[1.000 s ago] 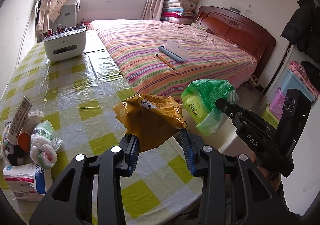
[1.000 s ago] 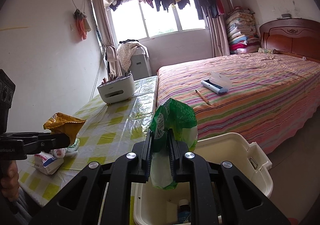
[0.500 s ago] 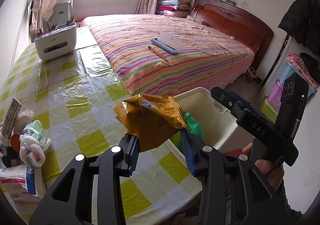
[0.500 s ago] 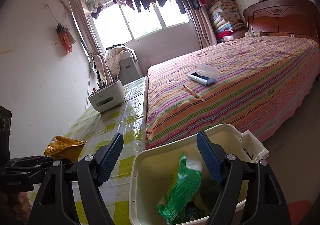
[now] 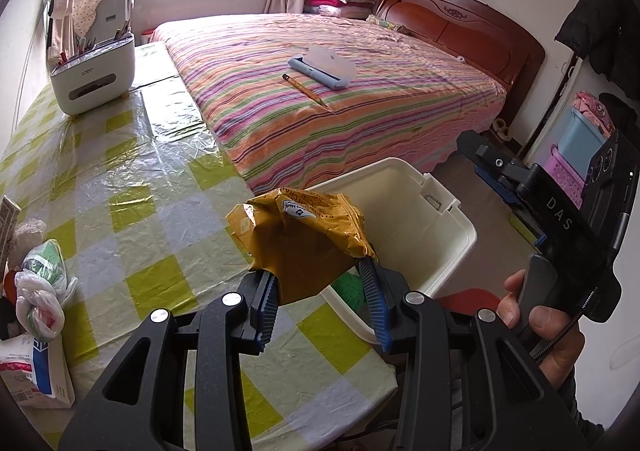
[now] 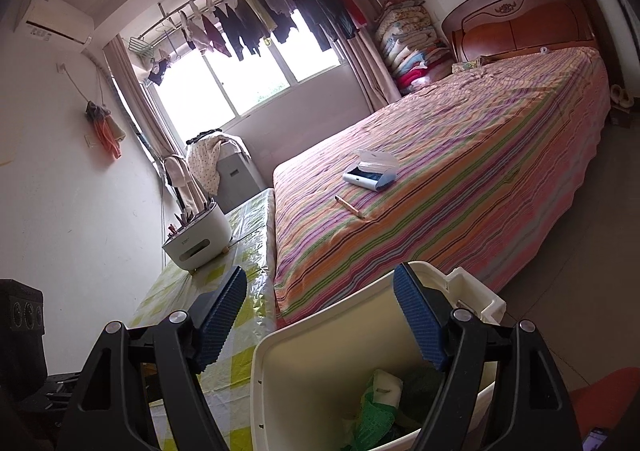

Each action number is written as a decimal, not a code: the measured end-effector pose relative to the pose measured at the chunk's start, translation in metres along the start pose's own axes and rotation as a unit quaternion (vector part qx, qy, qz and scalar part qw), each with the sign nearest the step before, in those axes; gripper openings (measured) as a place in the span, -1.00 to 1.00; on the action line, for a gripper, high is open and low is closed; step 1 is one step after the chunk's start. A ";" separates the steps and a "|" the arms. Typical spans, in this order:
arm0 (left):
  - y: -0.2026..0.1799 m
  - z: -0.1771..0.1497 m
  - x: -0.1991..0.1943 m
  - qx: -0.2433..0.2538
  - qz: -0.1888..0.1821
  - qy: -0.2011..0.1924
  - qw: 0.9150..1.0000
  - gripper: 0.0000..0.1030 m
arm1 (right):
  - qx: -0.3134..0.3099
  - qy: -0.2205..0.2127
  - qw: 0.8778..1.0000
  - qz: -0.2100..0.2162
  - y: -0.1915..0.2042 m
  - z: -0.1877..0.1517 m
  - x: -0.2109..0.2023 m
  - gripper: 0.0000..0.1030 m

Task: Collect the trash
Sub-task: 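Open the left tool to drop the yellow bag into the white basket, then move both open tools back over the table toward the tissues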

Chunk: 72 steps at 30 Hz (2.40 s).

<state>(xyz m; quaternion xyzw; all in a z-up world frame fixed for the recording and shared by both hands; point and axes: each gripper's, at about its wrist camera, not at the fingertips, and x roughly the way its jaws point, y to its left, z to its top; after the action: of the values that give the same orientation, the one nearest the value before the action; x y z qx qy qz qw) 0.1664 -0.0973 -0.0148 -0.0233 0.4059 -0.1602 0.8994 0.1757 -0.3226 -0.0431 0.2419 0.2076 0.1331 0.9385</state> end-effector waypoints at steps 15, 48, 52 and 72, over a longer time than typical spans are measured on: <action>-0.043 0.025 0.060 0.029 0.010 0.039 0.999 -0.21 | 0.051 -0.079 0.995 -0.017 -0.023 0.012 -0.029 0.43; 0.118 -0.008 -0.110 -0.036 0.180 -0.057 0.981 0.61 | 0.023 -0.052 0.998 0.027 0.025 0.009 -0.009 0.43; 0.158 -0.014 -0.129 -0.078 0.198 -0.068 0.975 0.61 | 0.009 -0.046 0.998 0.036 0.044 0.006 -0.002 0.43; 0.292 -0.044 -0.170 -0.228 0.229 -0.069 0.944 0.61 | -0.078 0.022 0.992 0.100 0.130 -0.022 0.036 0.43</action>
<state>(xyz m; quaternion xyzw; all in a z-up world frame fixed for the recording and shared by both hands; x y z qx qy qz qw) 0.1080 0.2356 0.0283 -0.1455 0.3630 0.1490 0.9082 0.1777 -0.1913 -0.0064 0.1845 0.1918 0.2477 0.9316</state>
